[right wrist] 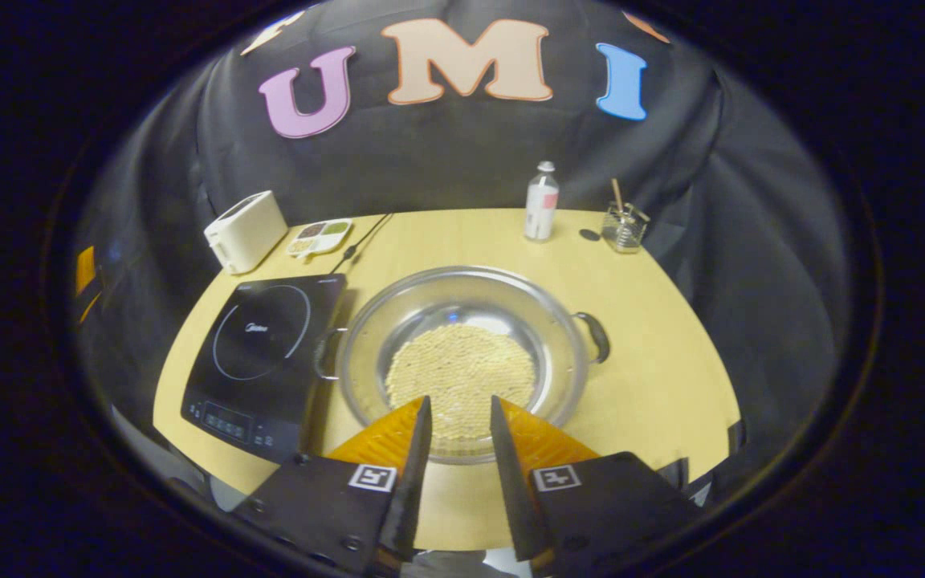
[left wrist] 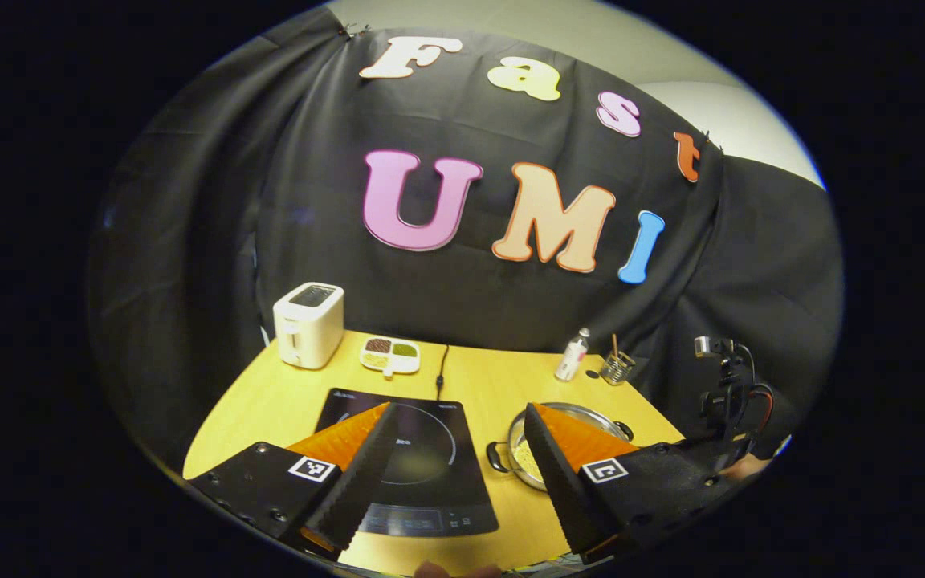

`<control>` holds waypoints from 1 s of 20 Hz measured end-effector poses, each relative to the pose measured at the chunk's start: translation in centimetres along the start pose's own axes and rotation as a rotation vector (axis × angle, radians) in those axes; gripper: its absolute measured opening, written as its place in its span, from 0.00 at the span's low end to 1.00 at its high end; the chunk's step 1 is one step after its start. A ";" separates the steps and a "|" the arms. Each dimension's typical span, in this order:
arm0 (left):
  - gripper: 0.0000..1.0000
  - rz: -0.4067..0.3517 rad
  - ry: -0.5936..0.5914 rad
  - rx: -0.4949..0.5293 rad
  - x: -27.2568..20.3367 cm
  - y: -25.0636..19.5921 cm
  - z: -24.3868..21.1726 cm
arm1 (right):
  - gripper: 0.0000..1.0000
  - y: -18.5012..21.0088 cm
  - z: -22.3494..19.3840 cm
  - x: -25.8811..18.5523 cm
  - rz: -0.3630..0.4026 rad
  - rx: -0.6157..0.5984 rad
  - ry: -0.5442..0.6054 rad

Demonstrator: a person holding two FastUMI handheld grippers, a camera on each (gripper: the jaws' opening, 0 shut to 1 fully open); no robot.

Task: First push the handle of the pot to place it horizontally, then grasp the pot with both hands and set it on the induction cooktop.

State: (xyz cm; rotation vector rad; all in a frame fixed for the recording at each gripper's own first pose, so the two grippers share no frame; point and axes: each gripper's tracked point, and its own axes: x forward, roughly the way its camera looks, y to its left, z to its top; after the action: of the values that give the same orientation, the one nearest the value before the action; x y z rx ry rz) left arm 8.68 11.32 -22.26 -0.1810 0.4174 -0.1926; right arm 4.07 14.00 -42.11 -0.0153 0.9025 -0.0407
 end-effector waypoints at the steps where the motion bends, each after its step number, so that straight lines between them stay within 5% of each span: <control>1: 0.95 -0.010 0.025 -0.005 0.9 -0.6 -0.8 | 0.50 -1.1 0.3 0.3 -0.012 -0.007 -0.007; 4: 0.95 -0.031 0.120 -0.010 4.0 -2.4 -3.8 | 0.64 -3.9 1.3 2.1 -0.025 -0.022 -0.015; 10: 1.00 -0.040 0.374 -0.070 10.5 -5.4 -12.0 | 0.76 -9.6 2.4 7.6 -0.036 -0.030 0.030; 20: 0.92 0.057 0.608 -0.068 17.7 -5.3 -20.6 | 0.77 -12.4 0.5 15.9 0.039 -0.081 0.177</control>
State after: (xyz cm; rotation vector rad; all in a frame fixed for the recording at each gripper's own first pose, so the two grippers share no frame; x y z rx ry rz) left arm 15.19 -0.53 -46.44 -0.1755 1.0336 -0.1755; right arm 13.91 0.94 -53.86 -0.0699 1.0812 0.0314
